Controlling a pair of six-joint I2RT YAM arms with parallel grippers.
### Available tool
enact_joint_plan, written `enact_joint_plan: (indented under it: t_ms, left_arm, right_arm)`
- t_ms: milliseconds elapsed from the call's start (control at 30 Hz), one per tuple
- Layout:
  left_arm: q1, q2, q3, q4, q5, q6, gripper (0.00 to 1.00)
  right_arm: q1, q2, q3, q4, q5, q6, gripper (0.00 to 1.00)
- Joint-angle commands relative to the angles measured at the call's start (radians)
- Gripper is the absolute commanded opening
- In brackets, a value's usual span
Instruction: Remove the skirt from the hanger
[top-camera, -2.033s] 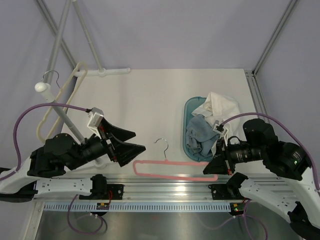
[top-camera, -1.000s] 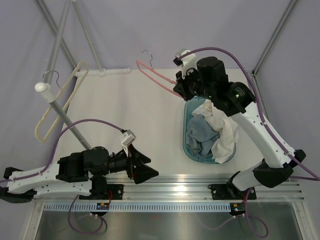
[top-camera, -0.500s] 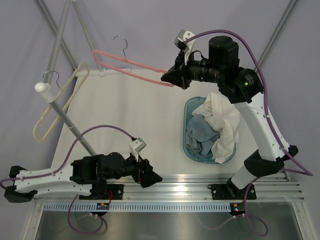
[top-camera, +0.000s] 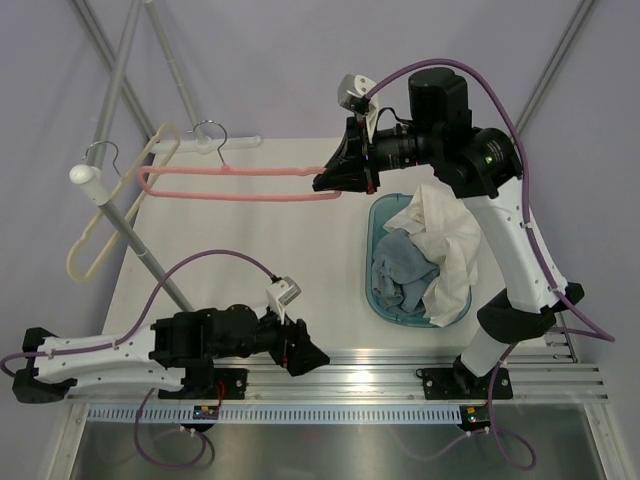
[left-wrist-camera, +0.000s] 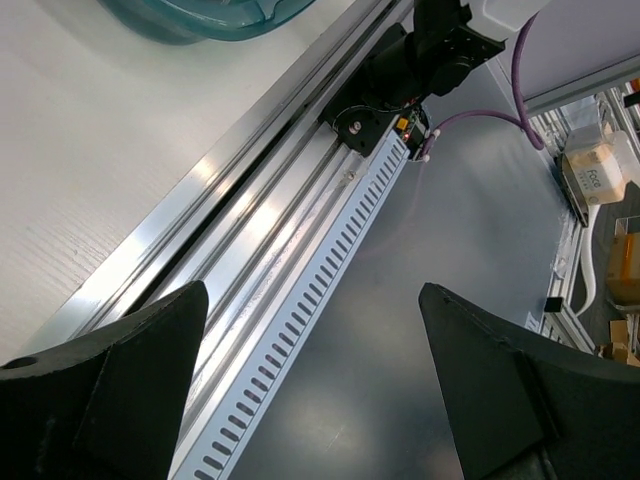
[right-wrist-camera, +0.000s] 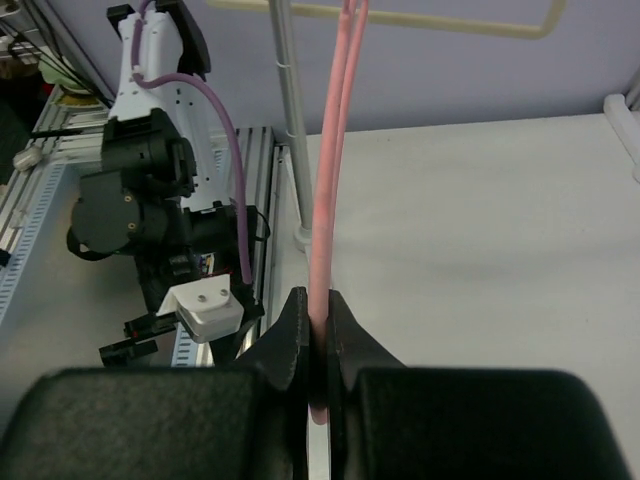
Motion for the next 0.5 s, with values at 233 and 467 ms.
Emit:
enact_joint_plan:
  t_ms: [233,467]
  left_arm:
    - [-0.004,0.049,-0.001,0.105,0.038,-0.021,0.90]
    - [-0.003,0.049,-0.009,0.117,0.046,-0.027,0.90]
  right_arm:
    - [-0.006,0.099,0.164,0.004,-0.214,0.018,0.00]
    - [-0.006,0.187,0.219,0.107,-0.258,0.084,0.00]
